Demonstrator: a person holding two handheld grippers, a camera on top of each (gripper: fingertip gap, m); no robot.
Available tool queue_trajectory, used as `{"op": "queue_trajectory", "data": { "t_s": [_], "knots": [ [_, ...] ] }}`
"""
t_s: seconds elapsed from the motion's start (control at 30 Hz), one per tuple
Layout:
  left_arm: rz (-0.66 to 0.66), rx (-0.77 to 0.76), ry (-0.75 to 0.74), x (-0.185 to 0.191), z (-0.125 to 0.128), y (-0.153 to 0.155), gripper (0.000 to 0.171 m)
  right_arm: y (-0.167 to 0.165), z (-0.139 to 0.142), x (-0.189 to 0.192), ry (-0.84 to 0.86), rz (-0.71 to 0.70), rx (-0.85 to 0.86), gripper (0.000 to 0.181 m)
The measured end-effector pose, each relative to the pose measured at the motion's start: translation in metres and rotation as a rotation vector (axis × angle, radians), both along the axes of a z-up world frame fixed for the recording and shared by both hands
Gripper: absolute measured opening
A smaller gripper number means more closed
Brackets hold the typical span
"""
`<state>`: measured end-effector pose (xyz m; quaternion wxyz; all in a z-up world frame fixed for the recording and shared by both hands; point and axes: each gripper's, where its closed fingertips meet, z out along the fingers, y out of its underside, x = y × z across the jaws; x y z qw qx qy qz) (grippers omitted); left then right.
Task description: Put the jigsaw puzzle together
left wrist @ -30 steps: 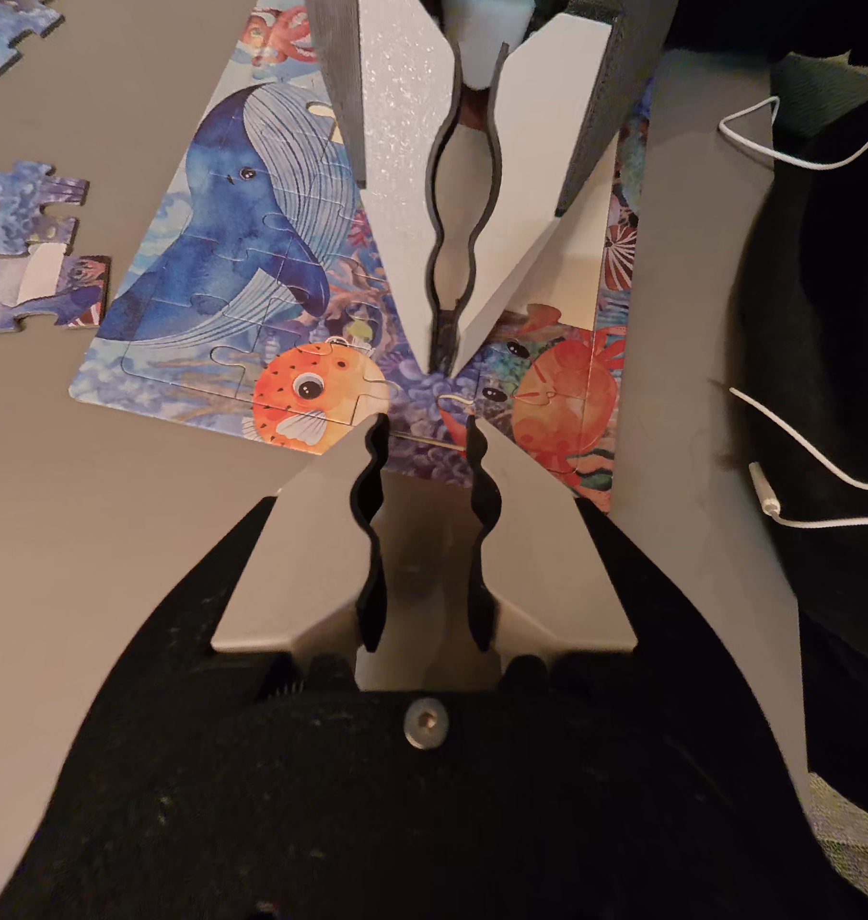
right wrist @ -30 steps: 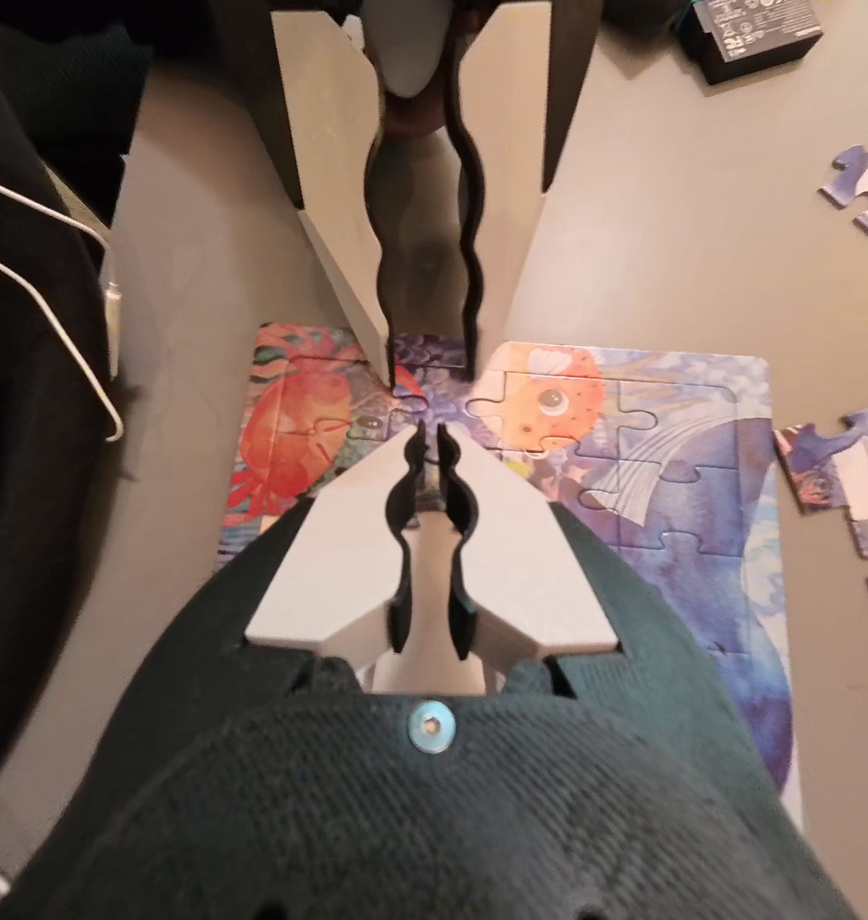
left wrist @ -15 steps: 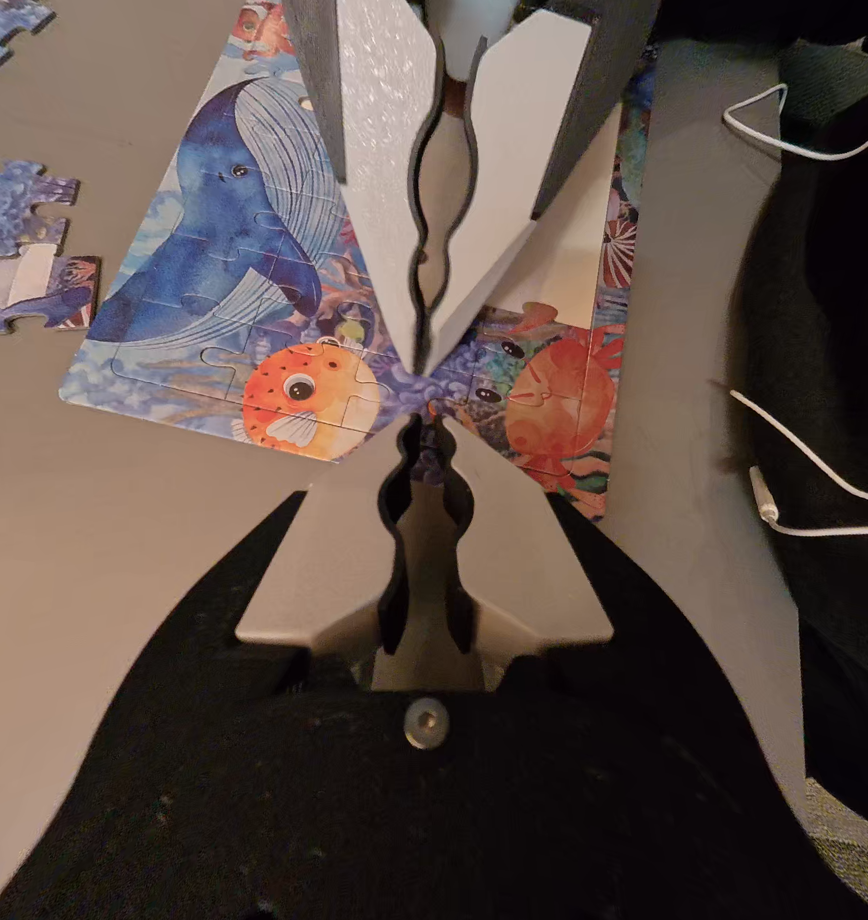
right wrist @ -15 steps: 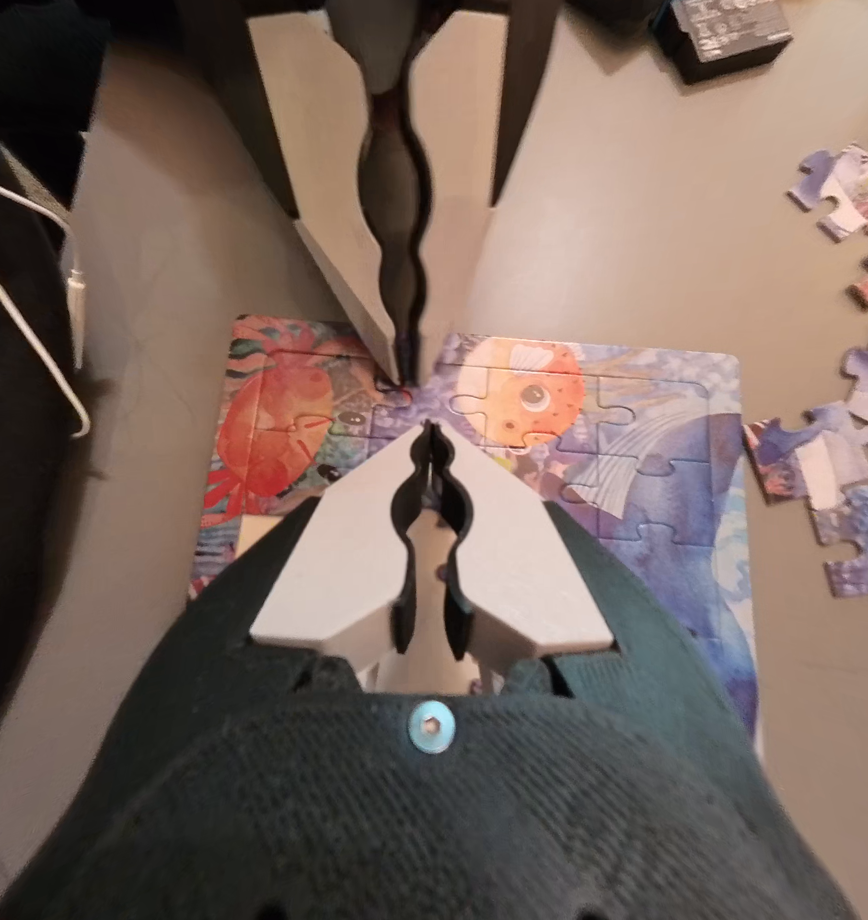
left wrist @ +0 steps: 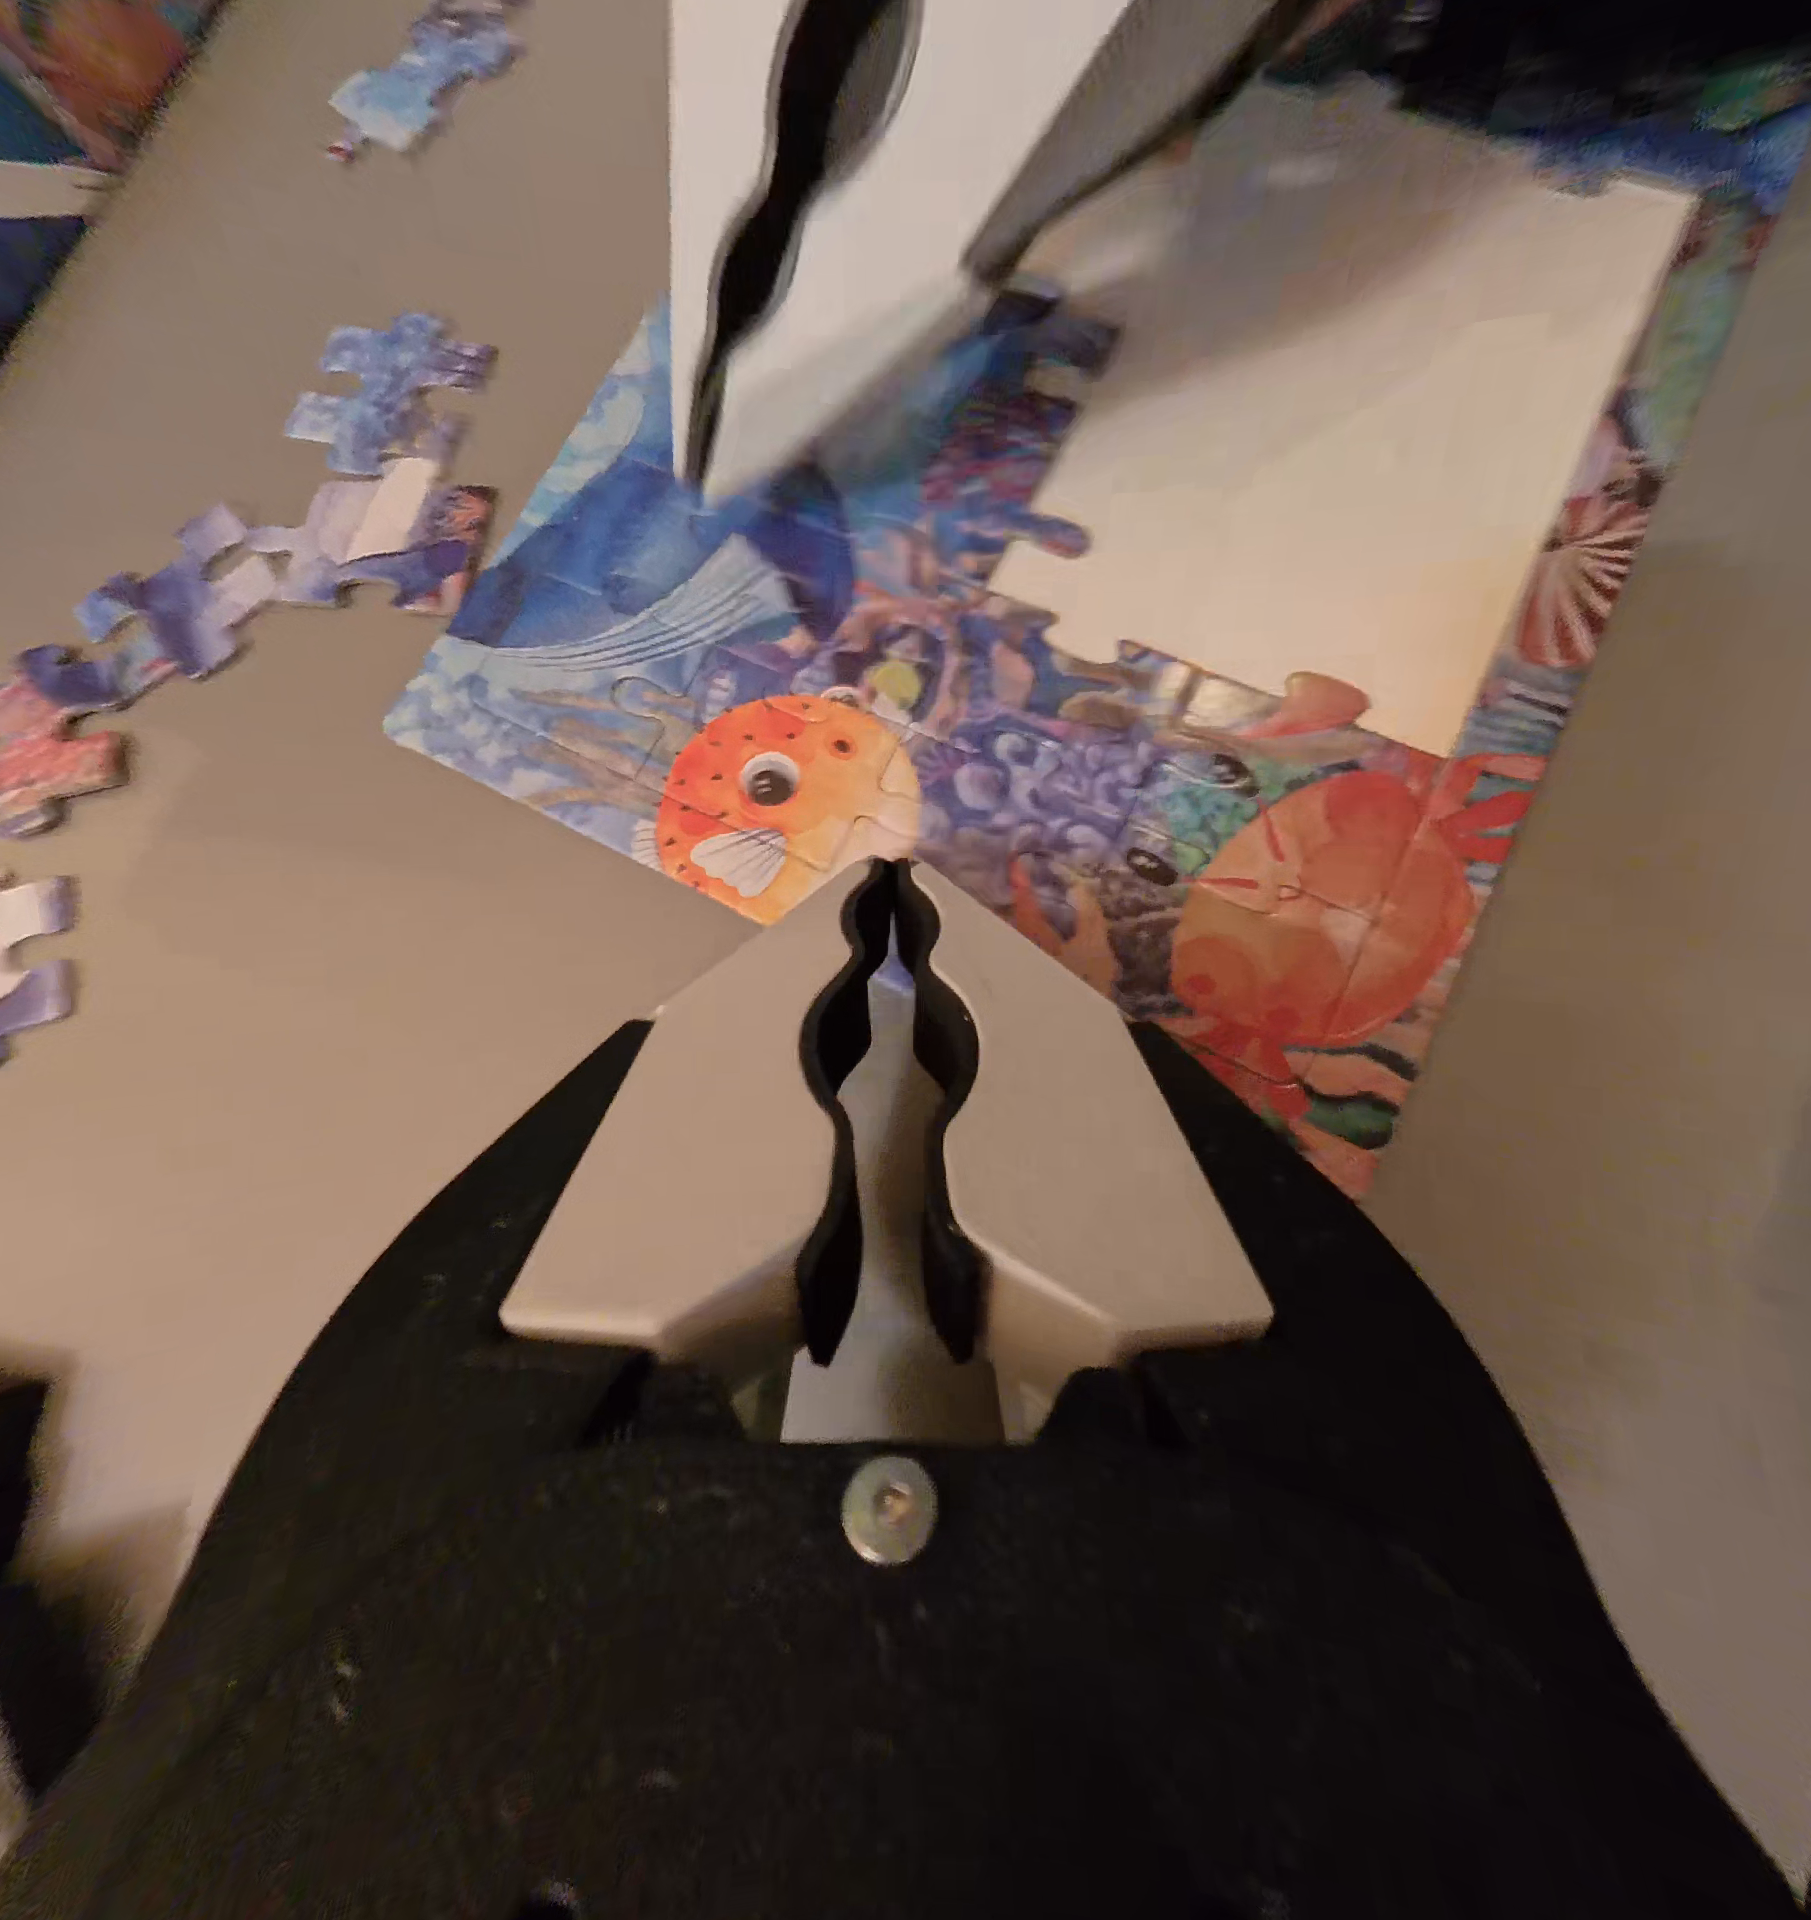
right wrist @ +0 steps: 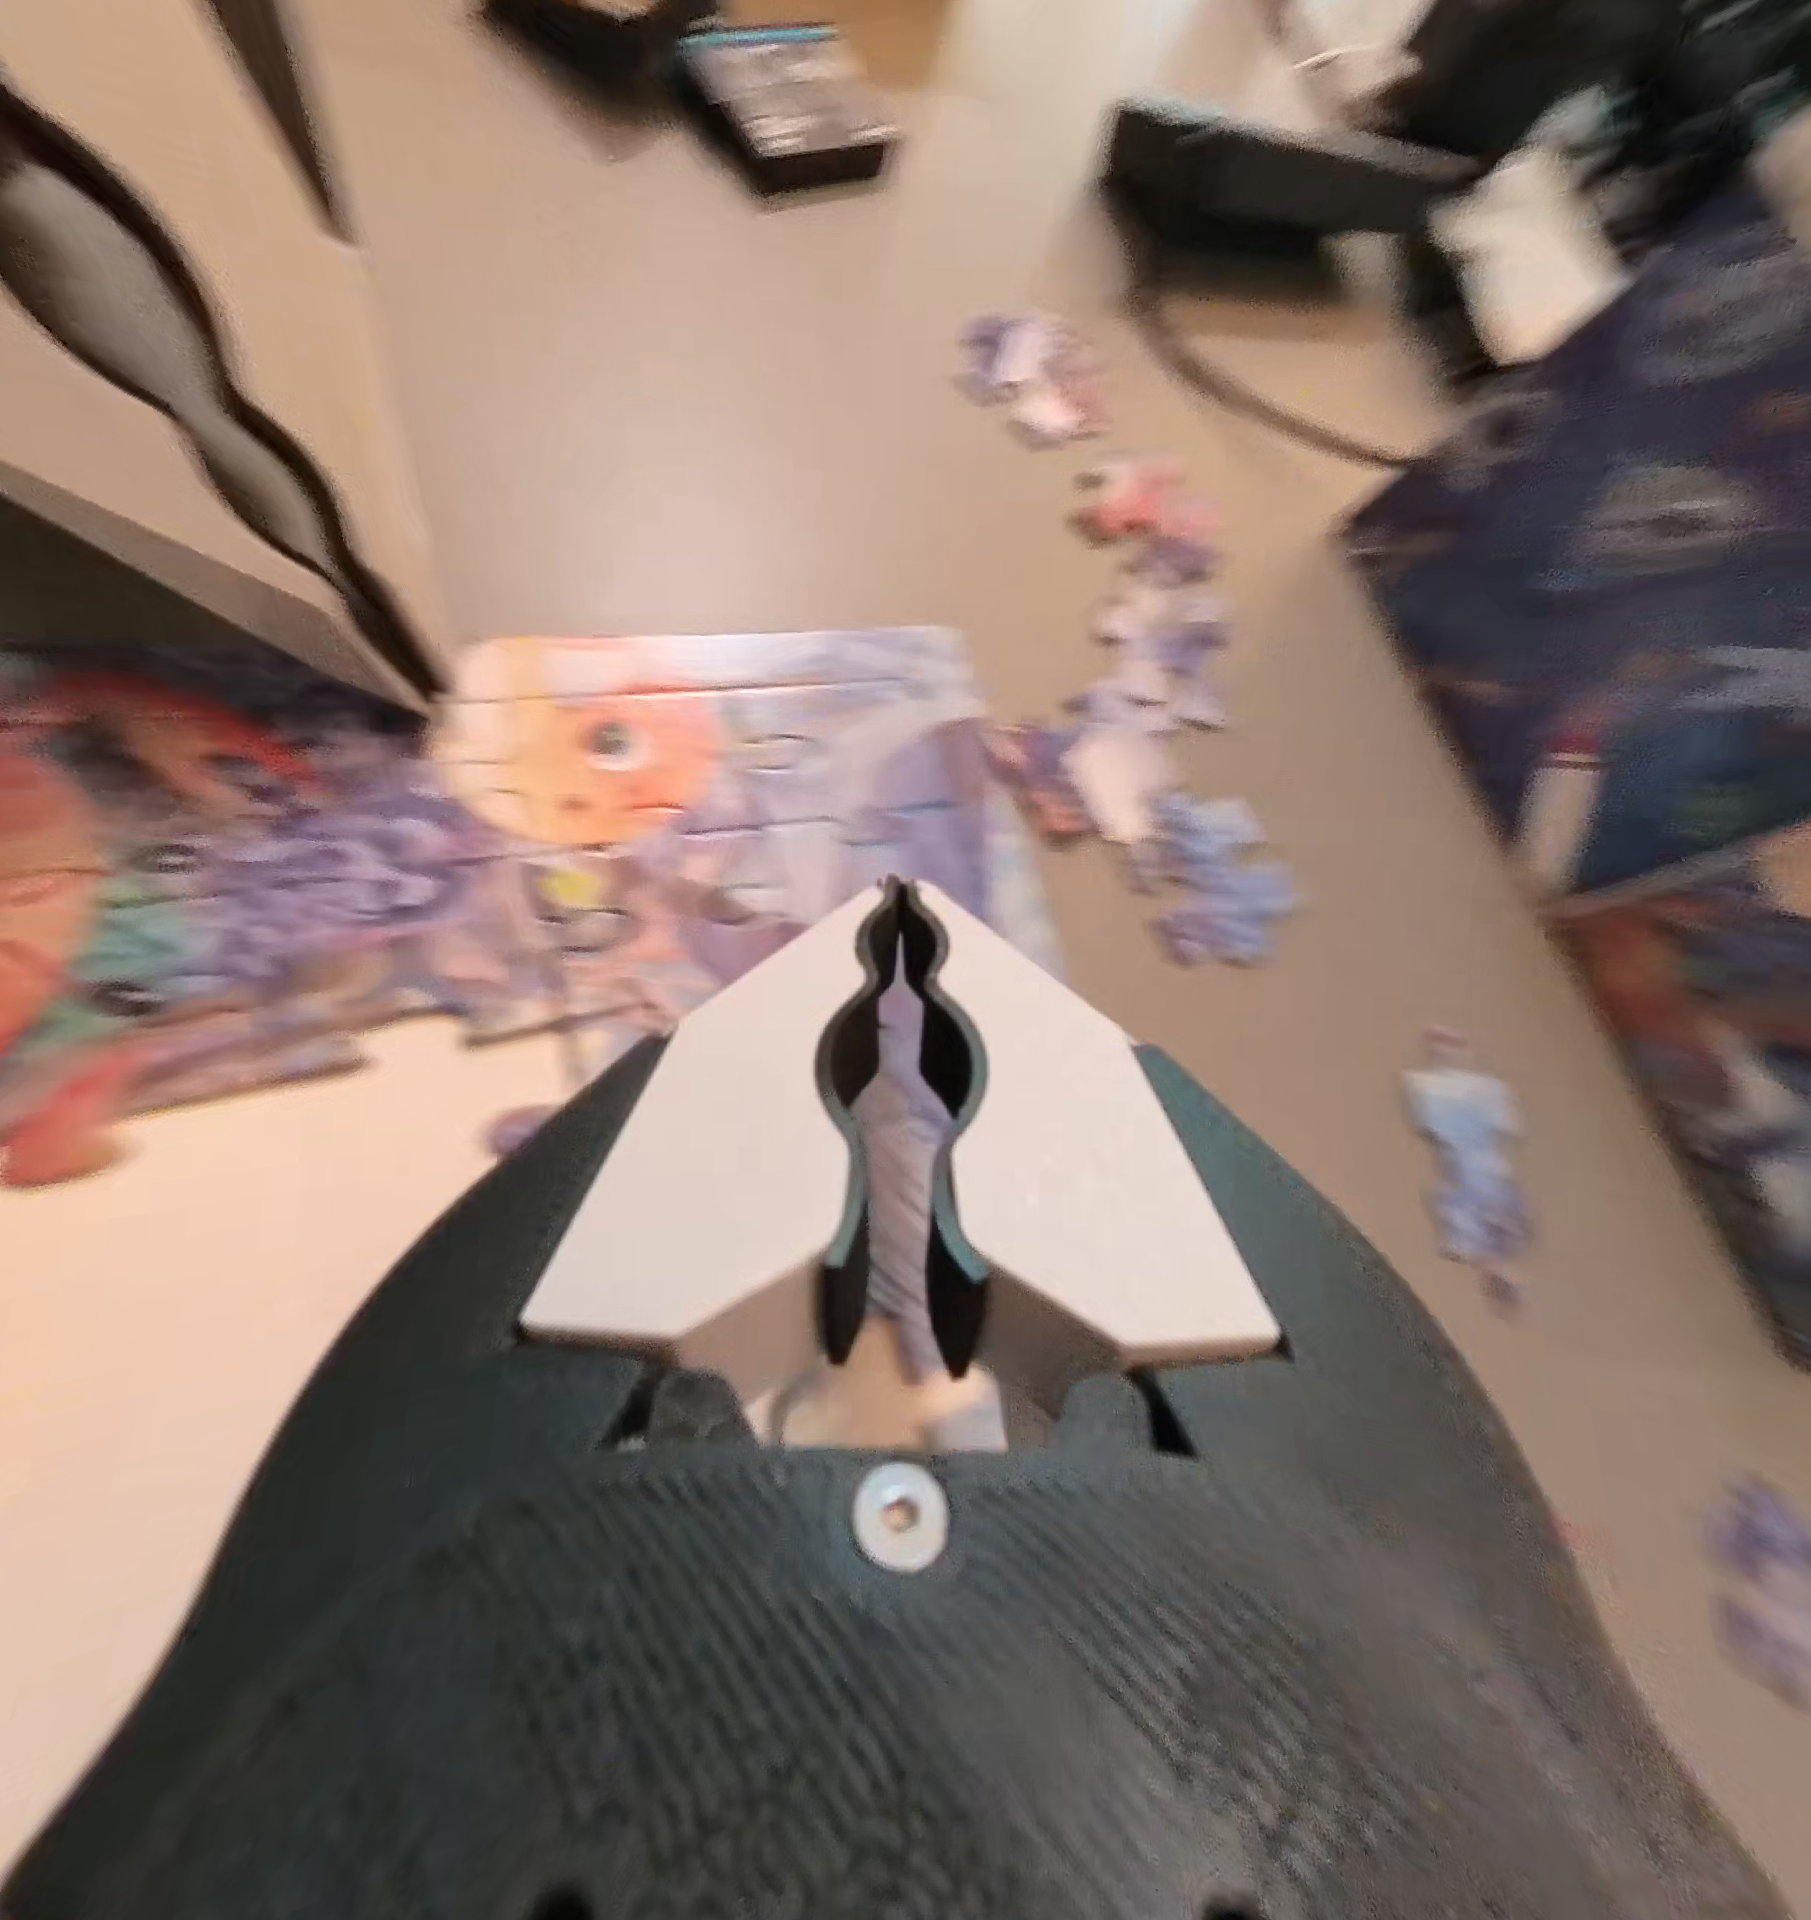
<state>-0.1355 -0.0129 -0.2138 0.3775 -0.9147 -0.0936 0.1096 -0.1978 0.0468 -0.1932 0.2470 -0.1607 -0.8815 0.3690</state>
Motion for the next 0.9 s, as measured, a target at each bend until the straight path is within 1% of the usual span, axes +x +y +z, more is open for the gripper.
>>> {"op": "queue_trajectory", "data": {
  "t_s": [0.07, 0.13, 0.2, 0.27, 0.3, 0.37, 0.43, 0.5, 0.57, 0.63, 0.73, 0.77, 0.9],
  "knots": [
    [0.090, 0.052, 0.052, -0.011, 0.010, -0.009, 0.000, 0.029, 0.016, -0.017, 0.093, -0.088, -0.021, 0.000],
    [0.206, 0.181, 0.082, -0.028, 0.029, -0.023, 0.000, 0.065, 0.026, -0.030, 0.121, -0.184, -0.041, 0.000],
    [0.320, 0.309, 0.121, -0.045, 0.049, -0.045, 0.000, 0.108, 0.039, -0.040, 0.164, -0.295, -0.064, 0.000],
    [0.379, 0.451, 0.167, -0.051, 0.072, -0.062, 0.000, 0.154, 0.049, -0.046, 0.202, -0.405, -0.099, 0.000],
    [0.396, 0.497, 0.183, -0.052, 0.081, -0.069, 0.000, 0.175, 0.052, -0.045, 0.206, -0.452, -0.128, 0.000],
    [0.430, 0.532, 0.227, -0.054, 0.091, -0.080, 0.000, 0.210, 0.055, -0.040, 0.210, -0.528, -0.200, 0.000],
    [0.445, 0.507, 0.236, -0.055, 0.086, -0.086, 0.000, 0.233, 0.063, -0.030, 0.229, -0.585, -0.291, 0.000],
    [0.441, 0.490, 0.231, -0.053, 0.083, -0.087, 0.000, 0.241, 0.071, -0.016, 0.245, -0.606, -0.391, 0.000],
    [0.441, 0.477, 0.236, -0.051, 0.080, -0.089, 0.000, 0.239, 0.074, 0.001, 0.242, -0.604, -0.461, 0.000],
    [0.458, 0.454, 0.241, -0.050, 0.077, -0.095, 0.000, 0.235, 0.069, 0.020, 0.230, -0.604, -0.455, 0.000],
    [0.496, 0.441, 0.262, -0.048, 0.076, -0.106, 0.000, 0.242, 0.062, 0.045, 0.280, -0.677, -0.362, 0.000],
    [0.494, 0.454, 0.262, -0.046, 0.077, -0.108, 0.000, 0.240, 0.062, 0.053, 0.293, -0.679, -0.370, 0.000],
    [0.495, 0.528, 0.308, -0.038, 0.089, -0.115, 0.000, 0.217, 0.066, 0.080, 0.314, -0.582, -0.425, 0.000]
  ]
}}
